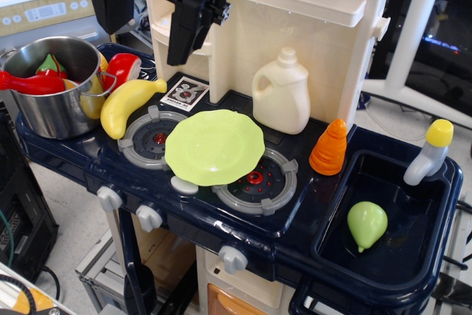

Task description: Put pear on plate

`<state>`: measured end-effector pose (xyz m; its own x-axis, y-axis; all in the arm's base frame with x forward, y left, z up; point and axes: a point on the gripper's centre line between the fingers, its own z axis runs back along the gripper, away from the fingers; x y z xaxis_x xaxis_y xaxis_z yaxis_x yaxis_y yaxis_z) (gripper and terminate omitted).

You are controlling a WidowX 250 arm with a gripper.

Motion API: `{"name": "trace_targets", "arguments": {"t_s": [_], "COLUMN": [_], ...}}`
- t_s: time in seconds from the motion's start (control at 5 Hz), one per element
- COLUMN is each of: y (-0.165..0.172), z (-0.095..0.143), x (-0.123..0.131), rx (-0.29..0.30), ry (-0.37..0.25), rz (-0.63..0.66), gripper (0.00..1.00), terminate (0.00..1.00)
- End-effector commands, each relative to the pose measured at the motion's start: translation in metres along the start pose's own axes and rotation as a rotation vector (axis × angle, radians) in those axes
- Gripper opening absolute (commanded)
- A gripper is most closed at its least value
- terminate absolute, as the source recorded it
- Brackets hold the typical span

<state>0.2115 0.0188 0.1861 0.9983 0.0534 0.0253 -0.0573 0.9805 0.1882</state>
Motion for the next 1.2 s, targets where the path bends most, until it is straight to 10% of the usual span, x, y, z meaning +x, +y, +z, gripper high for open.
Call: {"name": "trace_targets", "arguments": {"t_s": [0.0, 0.4, 1.0], "y": [0.0, -0.102, -0.201], "z": [0.0, 0.004, -0.058], "x": [0.0, 0.021, 0.021], "rx": [0.0, -0.017, -0.098], "ry": [0.0, -0.022, -0.122], "rz": [0.0, 0.112, 0.198], "gripper": [1.0, 1.0, 1.0], "terminate": [0.0, 0.0, 0.0]}}
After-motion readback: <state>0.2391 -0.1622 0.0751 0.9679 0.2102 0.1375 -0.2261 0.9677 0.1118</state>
